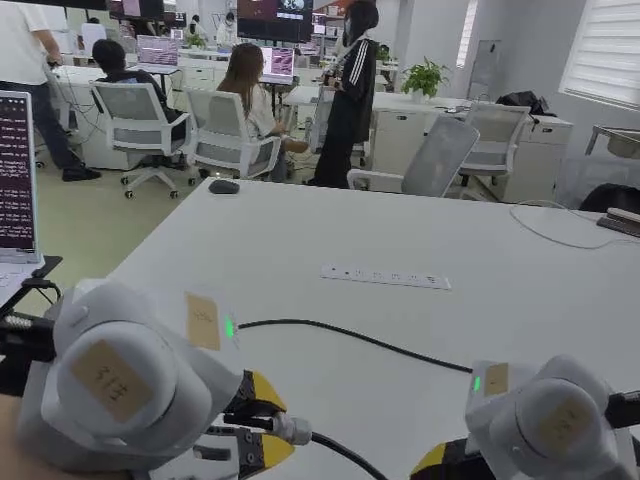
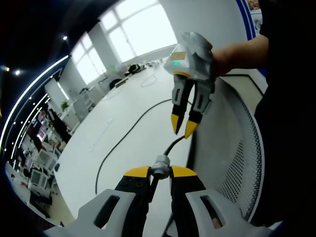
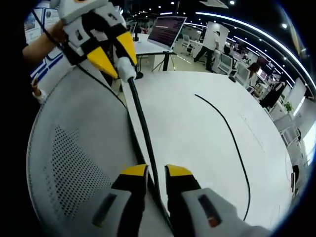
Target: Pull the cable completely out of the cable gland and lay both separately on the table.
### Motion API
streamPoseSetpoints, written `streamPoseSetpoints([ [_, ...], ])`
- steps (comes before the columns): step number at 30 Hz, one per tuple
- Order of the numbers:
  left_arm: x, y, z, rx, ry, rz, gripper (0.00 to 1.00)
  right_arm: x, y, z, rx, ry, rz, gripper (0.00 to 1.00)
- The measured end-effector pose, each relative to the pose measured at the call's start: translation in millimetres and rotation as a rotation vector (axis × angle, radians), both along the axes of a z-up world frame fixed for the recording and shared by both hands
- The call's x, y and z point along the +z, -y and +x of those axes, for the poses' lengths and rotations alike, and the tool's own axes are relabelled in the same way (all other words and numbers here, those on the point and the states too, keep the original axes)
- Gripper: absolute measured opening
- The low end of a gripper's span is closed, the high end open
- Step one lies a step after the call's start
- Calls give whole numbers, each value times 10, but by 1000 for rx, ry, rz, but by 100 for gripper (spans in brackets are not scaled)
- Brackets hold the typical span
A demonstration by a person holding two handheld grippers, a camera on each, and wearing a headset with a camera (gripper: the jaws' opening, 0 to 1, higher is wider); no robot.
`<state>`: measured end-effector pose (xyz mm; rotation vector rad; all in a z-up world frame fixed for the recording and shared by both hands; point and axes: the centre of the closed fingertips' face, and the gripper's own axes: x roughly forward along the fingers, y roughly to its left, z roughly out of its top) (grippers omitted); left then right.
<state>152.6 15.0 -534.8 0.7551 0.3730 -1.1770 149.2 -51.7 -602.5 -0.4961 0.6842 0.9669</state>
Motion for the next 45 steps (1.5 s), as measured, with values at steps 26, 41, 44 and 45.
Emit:
streamPoseSetpoints([
  [26, 48, -177, 131, 65, 7, -20, 16, 137, 81, 177, 16, 102, -15, 3],
  [41, -108, -173, 209, 71, -31, 1, 16, 305, 1106, 1140, -351, 115, 102, 5],
  [44, -143, -197, 241, 83, -39, 7, 16, 200, 1320, 1391, -422, 80, 134, 5],
  [45, -151, -205, 245, 86, -43, 9, 16, 170, 1382, 1465, -437, 74, 140, 5],
])
